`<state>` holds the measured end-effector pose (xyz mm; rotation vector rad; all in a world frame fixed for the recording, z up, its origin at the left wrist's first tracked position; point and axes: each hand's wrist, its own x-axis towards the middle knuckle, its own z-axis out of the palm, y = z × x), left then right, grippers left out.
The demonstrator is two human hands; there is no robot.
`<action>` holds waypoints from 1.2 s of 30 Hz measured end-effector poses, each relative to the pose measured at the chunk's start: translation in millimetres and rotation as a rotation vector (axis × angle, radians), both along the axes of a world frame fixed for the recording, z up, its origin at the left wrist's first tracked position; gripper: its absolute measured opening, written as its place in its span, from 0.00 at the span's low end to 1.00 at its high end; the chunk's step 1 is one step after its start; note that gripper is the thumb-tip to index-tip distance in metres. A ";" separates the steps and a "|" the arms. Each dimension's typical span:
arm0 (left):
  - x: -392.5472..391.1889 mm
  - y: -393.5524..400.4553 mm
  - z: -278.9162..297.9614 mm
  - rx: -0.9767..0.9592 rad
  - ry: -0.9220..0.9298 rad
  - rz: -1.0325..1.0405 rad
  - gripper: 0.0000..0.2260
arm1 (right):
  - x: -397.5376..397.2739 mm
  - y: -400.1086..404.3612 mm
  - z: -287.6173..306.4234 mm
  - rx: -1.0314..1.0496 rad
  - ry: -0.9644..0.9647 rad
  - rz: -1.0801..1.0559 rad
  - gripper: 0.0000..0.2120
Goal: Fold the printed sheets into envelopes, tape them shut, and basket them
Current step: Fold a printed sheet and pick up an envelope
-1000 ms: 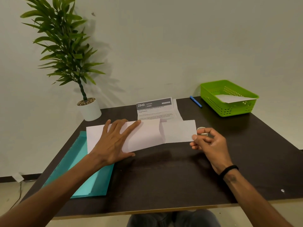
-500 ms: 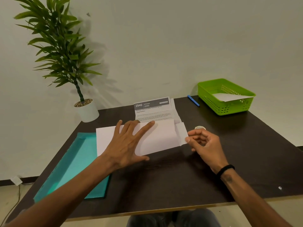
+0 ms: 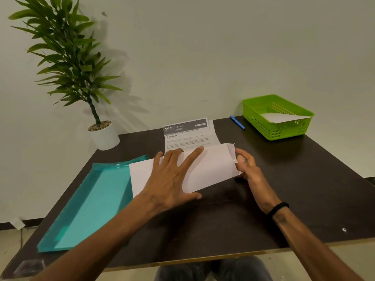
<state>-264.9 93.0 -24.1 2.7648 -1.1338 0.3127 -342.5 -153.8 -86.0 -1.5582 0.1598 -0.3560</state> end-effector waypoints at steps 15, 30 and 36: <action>-15.6 -15.5 -2.8 -0.129 0.077 0.167 0.56 | -9.2 9.6 9.3 0.083 -0.145 -0.141 0.36; 75.5 -21.3 -18.2 -1.257 0.978 0.333 0.35 | 114.8 24.1 27.1 0.184 0.073 0.078 0.21; 105.8 -38.7 -42.1 -1.296 0.884 0.292 0.12 | 123.7 22.2 12.4 0.141 0.102 0.127 0.18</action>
